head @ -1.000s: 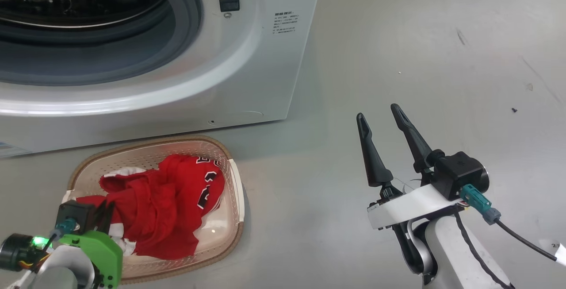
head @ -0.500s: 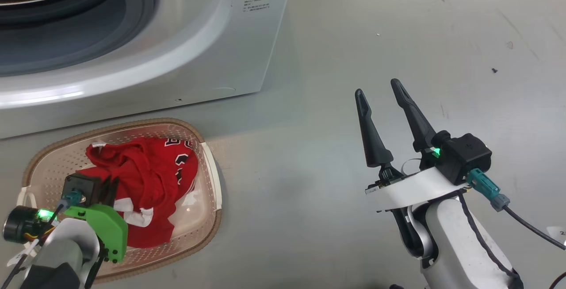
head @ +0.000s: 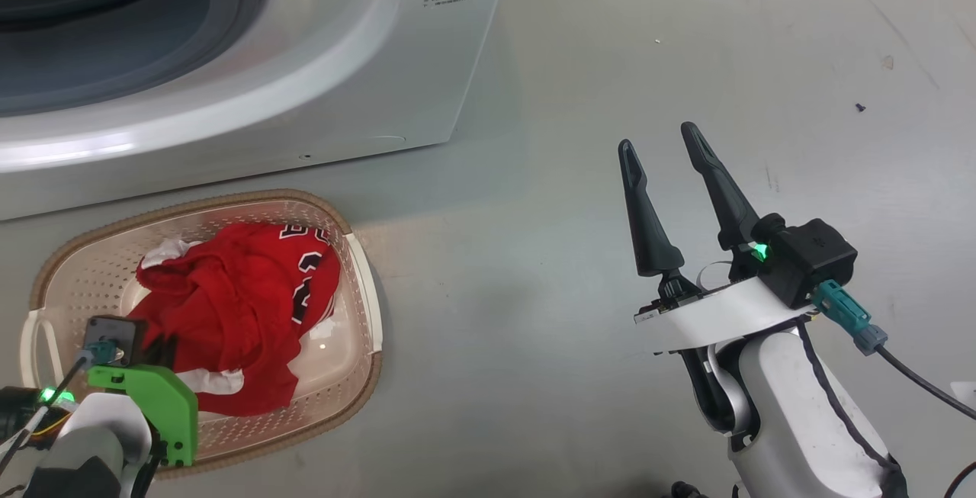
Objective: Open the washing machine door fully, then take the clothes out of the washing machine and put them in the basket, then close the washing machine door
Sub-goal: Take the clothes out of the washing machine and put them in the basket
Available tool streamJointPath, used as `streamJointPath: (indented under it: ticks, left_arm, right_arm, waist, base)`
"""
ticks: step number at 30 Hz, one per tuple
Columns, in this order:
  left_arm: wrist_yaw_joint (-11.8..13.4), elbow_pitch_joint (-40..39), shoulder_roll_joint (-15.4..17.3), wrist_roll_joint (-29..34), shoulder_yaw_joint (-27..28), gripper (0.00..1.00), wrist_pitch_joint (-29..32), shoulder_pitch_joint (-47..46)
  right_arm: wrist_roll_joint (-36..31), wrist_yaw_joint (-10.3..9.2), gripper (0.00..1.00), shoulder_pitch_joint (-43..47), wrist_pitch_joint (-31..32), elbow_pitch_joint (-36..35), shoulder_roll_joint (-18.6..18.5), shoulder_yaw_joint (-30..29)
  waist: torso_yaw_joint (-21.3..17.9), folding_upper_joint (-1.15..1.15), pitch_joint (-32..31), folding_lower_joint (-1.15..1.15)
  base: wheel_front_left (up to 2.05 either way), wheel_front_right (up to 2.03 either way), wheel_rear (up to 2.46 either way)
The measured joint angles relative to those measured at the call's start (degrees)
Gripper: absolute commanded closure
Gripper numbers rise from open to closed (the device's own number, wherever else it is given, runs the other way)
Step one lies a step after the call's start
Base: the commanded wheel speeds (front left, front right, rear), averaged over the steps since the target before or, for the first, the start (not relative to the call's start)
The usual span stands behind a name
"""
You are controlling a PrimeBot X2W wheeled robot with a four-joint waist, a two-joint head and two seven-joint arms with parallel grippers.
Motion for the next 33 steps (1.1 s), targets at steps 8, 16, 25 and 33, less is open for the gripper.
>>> streamJointPath:
  ticks: [8, 16, 25, 33]
  left_arm:
    - [0.0, 3.09, -1.54, -0.88, -0.08, 0.0, 0.42, -1.48]
    - [0.0, 5.27, -1.92, -0.38, -0.56, 0.0, -1.48, -2.27]
    - [0.0, 5.5, -3.81, -0.55, -0.46, 0.0, -5.73, -2.86]
    - [0.0, 5.39, -5.35, -0.98, -0.36, 0.0, -8.78, -2.96]
  right_arm:
    - [-0.15, 0.0, 0.0, -0.13, 0.0, 0.42, -0.01, -0.03]
    - [-0.25, 0.0, 0.0, -0.16, 0.0, 1.2, -0.01, -0.31]
    - [-0.25, 0.04, 0.0, -0.18, 0.0, 2.22, -0.02, -1.2]
    - [-0.25, 0.42, 0.0, -0.1, 0.0, 3.42, -0.03, -2.09]
  waist:
    - [0.68, 0.0, -0.22, 0.0]
    - [1.37, 0.0, -1.9, 0.0]
    - [2.58, 0.0, -5.06, 0.0]
    - [4.53, 0.0, -8.74, 0.0]
  base:
    - [0.0, 0.0, 0.0]
    - [0.0, 0.0, 0.0]
    - [0.0, 0.0, 0.0]
    - [0.0, 0.0, 0.0]
